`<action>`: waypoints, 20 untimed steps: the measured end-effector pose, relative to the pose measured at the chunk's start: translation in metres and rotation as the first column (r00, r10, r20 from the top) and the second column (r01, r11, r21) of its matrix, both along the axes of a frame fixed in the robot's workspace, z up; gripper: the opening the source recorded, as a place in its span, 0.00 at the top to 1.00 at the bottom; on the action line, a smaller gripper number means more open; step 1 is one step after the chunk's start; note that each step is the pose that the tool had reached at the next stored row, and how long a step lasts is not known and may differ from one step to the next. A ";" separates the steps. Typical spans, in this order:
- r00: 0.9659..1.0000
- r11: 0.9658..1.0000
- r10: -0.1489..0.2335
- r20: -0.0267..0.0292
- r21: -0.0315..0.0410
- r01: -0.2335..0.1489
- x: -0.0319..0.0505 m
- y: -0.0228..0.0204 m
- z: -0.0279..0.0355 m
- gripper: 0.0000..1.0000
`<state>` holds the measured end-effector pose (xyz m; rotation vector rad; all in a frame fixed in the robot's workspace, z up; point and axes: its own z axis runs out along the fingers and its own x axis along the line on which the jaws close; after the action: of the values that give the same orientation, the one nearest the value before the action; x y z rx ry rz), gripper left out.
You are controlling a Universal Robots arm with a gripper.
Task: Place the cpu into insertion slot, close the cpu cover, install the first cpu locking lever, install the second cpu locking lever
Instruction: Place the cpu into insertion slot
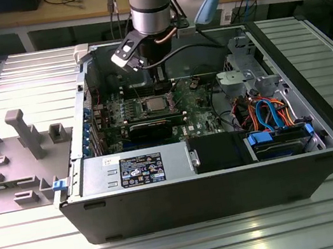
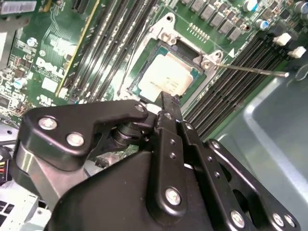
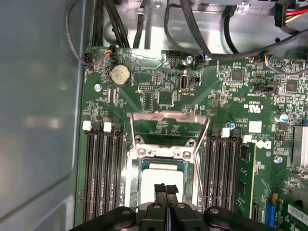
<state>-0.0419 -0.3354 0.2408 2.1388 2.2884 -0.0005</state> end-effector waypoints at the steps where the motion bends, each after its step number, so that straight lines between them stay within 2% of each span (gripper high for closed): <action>1: 1.000 1.000 0.000 -0.001 -0.005 0.000 0.0011 0.0000 0.0004 0.89; 3: 1.000 1.000 0.000 -0.003 -0.020 0.000 0.0030 0.0000 0.0037 0.89; 7: 1.000 0.999 -0.001 -0.003 -0.037 0.001 0.0045 0.0000 0.0110 0.89; 11: 1.000 0.999 -0.001 -0.003 -0.050 0.001 0.0054 0.0000 0.0179 0.89; 18: 1.000 0.997 -0.001 -0.003 -0.077 0.001 0.0064 0.0000 0.0402 0.89; 20: 1.000 0.997 -0.001 -0.003 -0.079 0.001 0.0065 0.0000 0.0420 0.89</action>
<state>-0.0354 -0.3353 0.2828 2.1027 2.2489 -0.0925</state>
